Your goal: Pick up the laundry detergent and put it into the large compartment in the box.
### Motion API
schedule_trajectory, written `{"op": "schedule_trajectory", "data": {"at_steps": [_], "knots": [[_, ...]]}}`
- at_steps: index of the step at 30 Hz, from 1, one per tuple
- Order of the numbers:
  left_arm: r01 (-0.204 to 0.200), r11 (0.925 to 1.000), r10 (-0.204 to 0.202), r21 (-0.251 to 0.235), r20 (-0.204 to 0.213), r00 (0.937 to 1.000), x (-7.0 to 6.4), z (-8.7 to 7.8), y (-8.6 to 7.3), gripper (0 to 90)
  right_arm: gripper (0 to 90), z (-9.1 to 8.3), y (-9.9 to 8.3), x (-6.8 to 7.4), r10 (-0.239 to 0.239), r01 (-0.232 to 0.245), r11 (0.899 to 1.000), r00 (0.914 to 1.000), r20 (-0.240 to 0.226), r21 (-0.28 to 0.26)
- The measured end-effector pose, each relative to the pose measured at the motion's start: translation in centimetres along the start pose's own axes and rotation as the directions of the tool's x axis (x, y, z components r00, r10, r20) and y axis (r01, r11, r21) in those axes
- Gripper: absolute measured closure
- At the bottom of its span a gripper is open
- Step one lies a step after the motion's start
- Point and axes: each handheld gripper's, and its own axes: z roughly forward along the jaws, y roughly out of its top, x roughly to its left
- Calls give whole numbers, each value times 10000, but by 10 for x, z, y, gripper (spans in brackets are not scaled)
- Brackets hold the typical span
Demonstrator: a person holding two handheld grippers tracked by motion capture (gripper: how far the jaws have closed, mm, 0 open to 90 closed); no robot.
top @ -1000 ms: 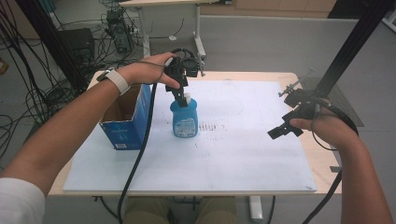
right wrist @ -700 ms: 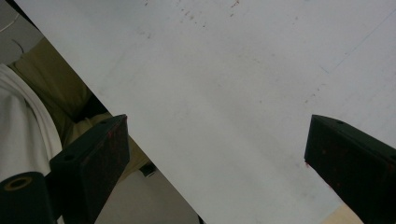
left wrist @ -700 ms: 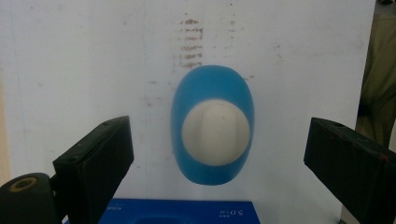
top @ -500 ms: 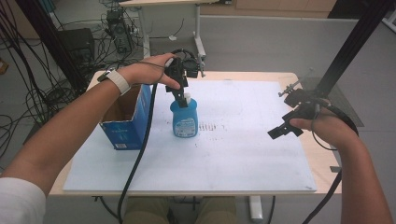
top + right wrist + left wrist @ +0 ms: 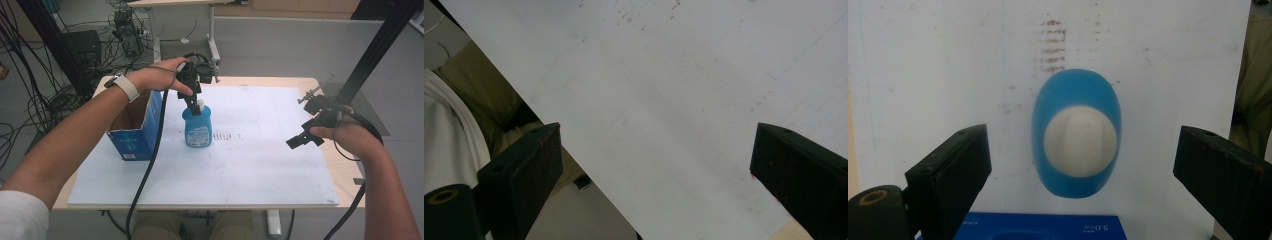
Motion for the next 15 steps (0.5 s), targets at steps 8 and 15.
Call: {"op": "schedule_trajectory", "data": {"at_steps": [8, 15], "knots": [[24, 10000, -24, 34, -4, 10000, 0, 1, 0, 88, 68, 0, 0, 0, 18, -18, 10000, 10000, -10, 18], [8, 10000, -8, 52, -4, 10000, 0, 2, 0, 88, 68, 0, 0, -1, 10, -10, 10000, 10000, -23, 11]]}}
